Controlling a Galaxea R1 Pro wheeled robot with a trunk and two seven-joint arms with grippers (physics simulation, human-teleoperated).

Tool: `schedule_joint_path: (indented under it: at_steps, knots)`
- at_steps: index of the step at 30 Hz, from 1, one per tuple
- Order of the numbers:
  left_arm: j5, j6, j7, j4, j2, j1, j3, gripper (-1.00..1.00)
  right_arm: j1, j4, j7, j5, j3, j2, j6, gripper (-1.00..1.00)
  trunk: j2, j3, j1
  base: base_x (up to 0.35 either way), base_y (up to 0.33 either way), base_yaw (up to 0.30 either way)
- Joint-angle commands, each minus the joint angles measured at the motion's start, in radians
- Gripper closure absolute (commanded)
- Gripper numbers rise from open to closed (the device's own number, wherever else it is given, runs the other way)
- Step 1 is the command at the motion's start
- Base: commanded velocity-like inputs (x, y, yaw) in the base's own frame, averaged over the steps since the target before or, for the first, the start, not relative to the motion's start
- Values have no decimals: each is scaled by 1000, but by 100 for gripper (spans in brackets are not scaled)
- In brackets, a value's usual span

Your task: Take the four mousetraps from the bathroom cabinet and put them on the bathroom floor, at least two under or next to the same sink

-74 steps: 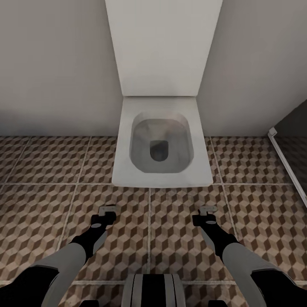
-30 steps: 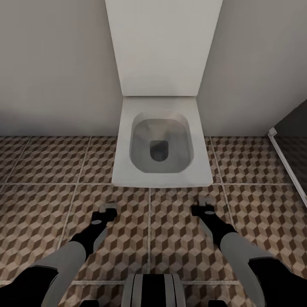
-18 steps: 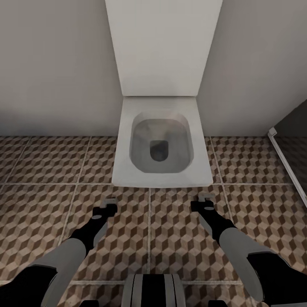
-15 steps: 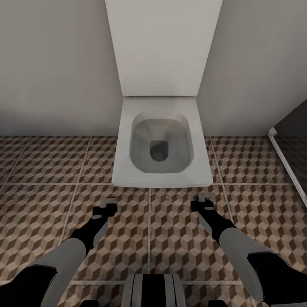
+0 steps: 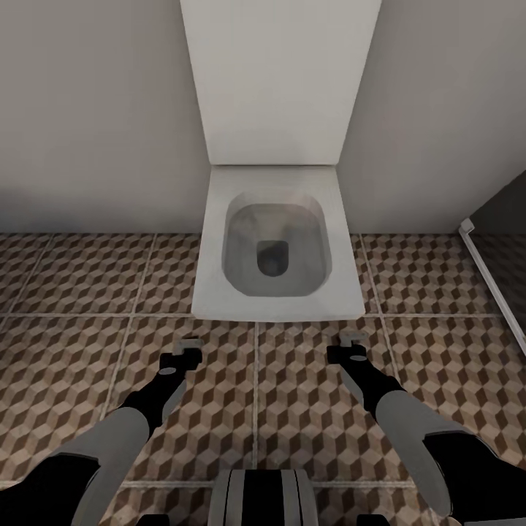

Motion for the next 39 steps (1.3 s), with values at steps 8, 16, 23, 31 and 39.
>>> schedule_joint_path:
  at_steps: [8,16,23,31,39]
  knots:
    - [8,0,25,-4,4,0,-8,100,0,-1,-9,-4,8,-1,12,100,0,-1,0,0,0,0]
    - [7,0,27,-26,6,0,-8,100,0,-1,-22,-5,6,-1,14,100,0,-1,0,0,0,0]
    - [8,1,27,-38,8,0,-8,100,0,-2,-23,-3,7,-3,14,100,-1,-20,2,0,0,0]
    - [8,0,27,-40,9,0,-8,100,0,-2,-23,-4,8,-5,10,100,-3,-47,5,0,0,0]
    - [7,0,27,-41,10,0,-8,100,0,-1,-23,-4,8,-5,6,100,-3,-47,5,0,0,0]
